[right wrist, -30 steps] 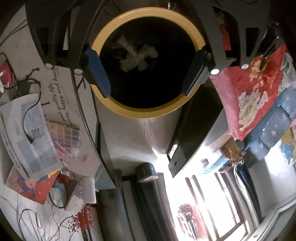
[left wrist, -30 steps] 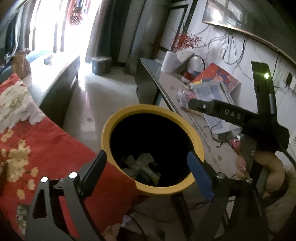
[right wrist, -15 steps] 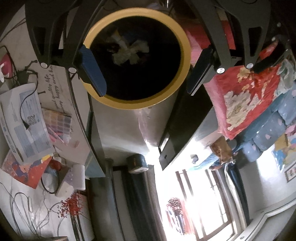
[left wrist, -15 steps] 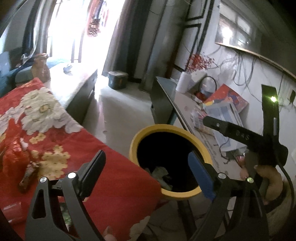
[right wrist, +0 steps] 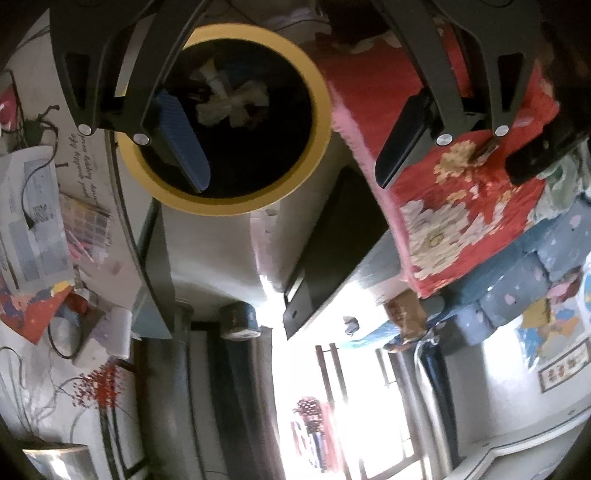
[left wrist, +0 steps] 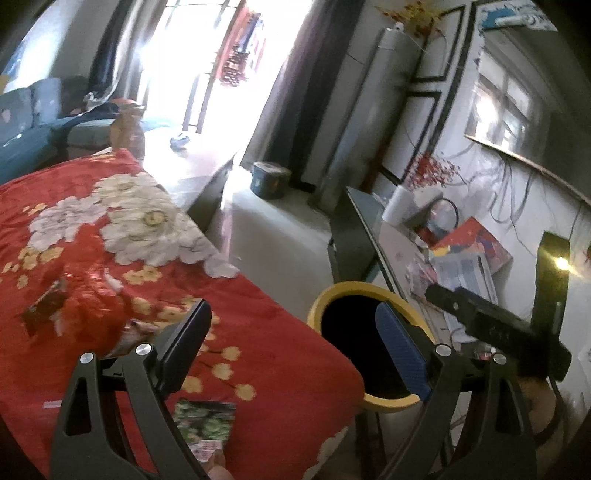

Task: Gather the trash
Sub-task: 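Move both tools back over the remaining trash on the bedspread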

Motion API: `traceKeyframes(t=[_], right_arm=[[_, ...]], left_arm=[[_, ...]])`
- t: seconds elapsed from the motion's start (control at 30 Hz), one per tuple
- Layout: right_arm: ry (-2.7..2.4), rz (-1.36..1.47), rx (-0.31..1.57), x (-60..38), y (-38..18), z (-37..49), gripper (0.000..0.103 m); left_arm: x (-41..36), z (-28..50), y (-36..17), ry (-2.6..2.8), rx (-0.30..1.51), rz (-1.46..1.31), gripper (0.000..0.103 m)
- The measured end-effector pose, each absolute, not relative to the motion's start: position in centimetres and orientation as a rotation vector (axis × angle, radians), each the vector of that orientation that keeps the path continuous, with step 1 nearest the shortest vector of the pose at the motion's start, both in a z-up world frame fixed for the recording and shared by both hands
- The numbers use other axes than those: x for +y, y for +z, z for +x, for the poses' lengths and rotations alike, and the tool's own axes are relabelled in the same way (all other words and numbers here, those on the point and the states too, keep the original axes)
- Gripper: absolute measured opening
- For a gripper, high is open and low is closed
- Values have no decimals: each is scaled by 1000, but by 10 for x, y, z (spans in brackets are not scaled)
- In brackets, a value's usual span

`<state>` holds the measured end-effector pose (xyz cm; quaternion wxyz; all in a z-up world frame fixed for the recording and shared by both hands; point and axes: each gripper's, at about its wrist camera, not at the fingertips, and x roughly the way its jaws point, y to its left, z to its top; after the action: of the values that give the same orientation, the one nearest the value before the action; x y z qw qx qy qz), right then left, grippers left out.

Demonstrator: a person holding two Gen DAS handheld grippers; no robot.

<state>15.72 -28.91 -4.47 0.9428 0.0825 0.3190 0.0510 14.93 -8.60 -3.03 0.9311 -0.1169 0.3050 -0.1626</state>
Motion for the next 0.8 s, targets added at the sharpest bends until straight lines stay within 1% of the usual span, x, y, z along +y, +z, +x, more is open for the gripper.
traceKeyframes(t=[0.8], right_arm=[[314,0,688,-185,-46,134,83]], left_arm=[[13,136,-20,-152,562,-316,88]])
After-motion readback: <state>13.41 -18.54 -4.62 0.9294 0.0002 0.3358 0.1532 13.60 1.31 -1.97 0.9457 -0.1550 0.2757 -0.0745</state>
